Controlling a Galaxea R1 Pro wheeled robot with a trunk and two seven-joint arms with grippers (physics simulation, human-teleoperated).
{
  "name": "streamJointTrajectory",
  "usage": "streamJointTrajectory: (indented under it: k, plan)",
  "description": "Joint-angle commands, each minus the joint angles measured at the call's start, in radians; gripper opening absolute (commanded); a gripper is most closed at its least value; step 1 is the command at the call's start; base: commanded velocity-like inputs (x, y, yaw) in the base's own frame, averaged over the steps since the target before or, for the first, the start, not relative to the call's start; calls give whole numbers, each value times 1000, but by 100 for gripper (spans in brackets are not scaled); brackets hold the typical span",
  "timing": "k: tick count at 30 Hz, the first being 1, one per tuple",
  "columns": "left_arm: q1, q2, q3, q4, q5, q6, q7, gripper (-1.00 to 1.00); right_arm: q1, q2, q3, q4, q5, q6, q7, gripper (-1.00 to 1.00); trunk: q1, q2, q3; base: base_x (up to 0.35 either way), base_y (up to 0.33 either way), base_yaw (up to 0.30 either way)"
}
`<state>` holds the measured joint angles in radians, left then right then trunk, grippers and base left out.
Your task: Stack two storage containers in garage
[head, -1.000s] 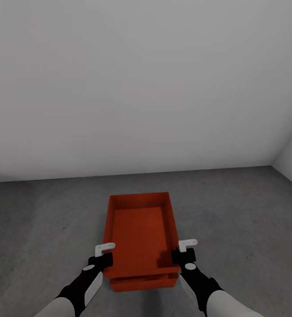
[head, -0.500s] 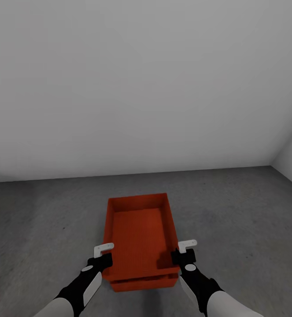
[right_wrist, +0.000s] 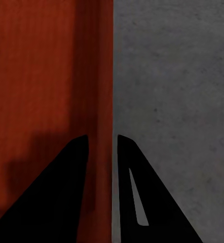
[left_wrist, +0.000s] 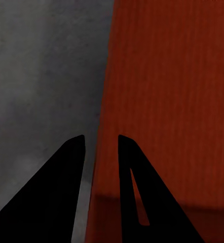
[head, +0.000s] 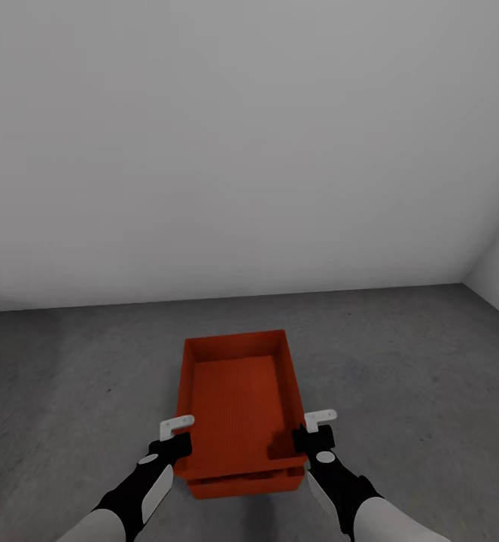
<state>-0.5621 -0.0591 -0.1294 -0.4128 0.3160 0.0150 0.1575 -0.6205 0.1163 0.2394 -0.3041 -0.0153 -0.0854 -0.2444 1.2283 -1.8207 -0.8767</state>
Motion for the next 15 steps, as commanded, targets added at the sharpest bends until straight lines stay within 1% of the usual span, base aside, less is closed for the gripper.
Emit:
streamJointTrajectory:
  k: [1, 2, 15]
  plan:
    - [-1, 2, -3, -6, 3, 3, 13, -100, -1, -1, 1, 2, -8, 1, -12, -100, 0, 0, -1, 0, 0, 0]
    - [-1, 2, -3, -6, -25, 3, 25, -100, -1, -1, -3, 2, -15, 1, -18, -100, 0, 0, -1, 0, 0, 0]
    - [-1, 2, -3, -6, -26, 3, 25, -100, -1, 0, -3, 3, -18, 2, -15, -100, 0, 0, -1, 0, 0, 0]
